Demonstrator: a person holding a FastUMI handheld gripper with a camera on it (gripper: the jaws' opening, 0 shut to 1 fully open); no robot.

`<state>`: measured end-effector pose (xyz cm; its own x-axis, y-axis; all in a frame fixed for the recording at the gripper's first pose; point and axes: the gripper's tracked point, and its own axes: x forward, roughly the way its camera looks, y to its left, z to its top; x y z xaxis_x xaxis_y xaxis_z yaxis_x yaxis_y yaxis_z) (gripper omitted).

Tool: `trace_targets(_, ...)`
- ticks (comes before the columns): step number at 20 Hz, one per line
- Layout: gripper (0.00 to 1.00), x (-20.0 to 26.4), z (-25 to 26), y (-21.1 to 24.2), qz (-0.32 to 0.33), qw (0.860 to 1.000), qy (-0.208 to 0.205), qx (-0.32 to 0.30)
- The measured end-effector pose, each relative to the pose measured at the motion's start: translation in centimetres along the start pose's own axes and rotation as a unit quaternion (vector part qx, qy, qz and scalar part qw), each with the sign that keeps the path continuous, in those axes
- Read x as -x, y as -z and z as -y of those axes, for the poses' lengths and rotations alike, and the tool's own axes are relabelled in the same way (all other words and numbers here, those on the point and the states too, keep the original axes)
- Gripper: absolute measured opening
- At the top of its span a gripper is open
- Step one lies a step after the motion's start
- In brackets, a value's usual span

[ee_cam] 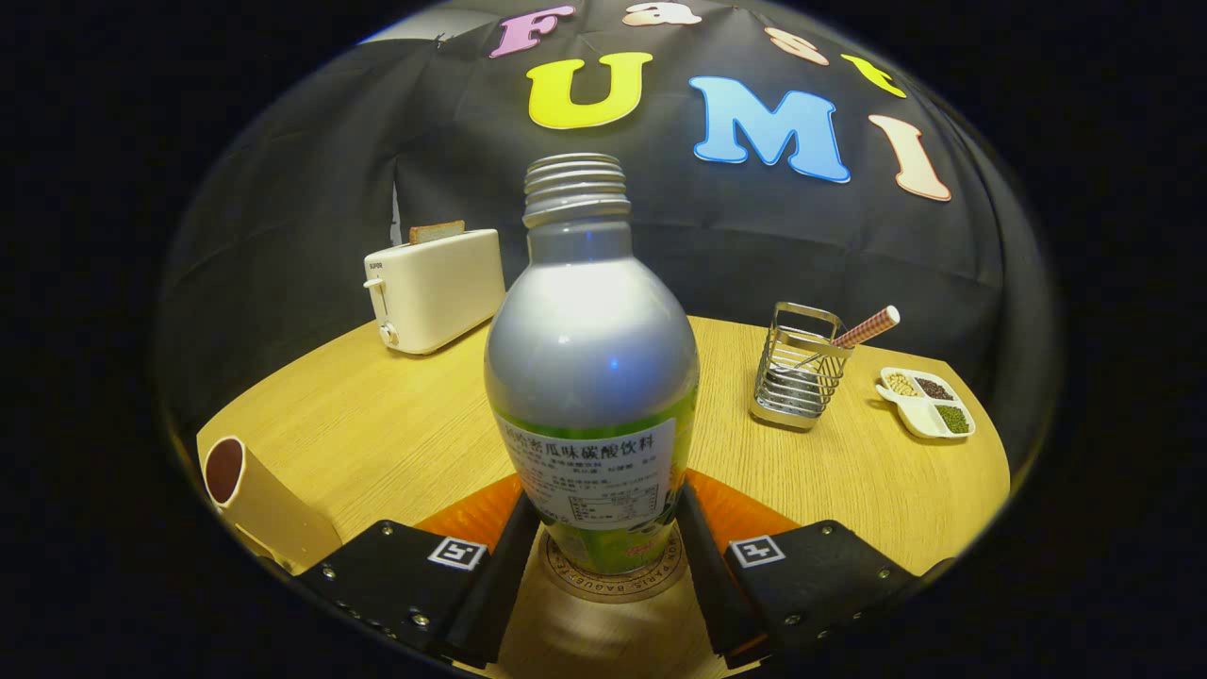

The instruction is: Take the bottle from table, then pour the juice into the cup, finally place the bottle on the coaster

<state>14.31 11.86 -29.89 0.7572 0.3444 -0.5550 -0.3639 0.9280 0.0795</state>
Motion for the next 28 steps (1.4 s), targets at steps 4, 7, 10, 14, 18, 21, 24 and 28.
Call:
trace_targets(4, 0.81, 0.1, 0.1, 0.3, -0.005, 1.0, 0.001, -0.006)
trace_targets(7, 1.0, 0.4, 0.2, 0.0, -0.005, 1.0, 0.006, -0.008)
trace_targets(10, 1.0, 1.9, 0.3, -0.7, 0.0, 1.0, 0.013, -0.011)
trace_targets(14, 1.0, 5.8, 0.1, -3.9, 0.045, 0.998, 0.03, -0.019)
trace_targets(18, 0.99, 10.3, -1.0, -6.7, 0.077, 0.996, 0.036, -0.018)
trace_targets(21, 0.99, 13.7, -1.4, -8.1, 0.093, 0.994, 0.049, -0.01)
trace_targets(24, 0.99, 16.7, -2.1, -9.3, 0.111, 0.992, 0.058, -0.021)
trace_targets(28, 0.99, 20.2, -2.2, -9.8, 0.138, 0.986, 0.085, -0.035)
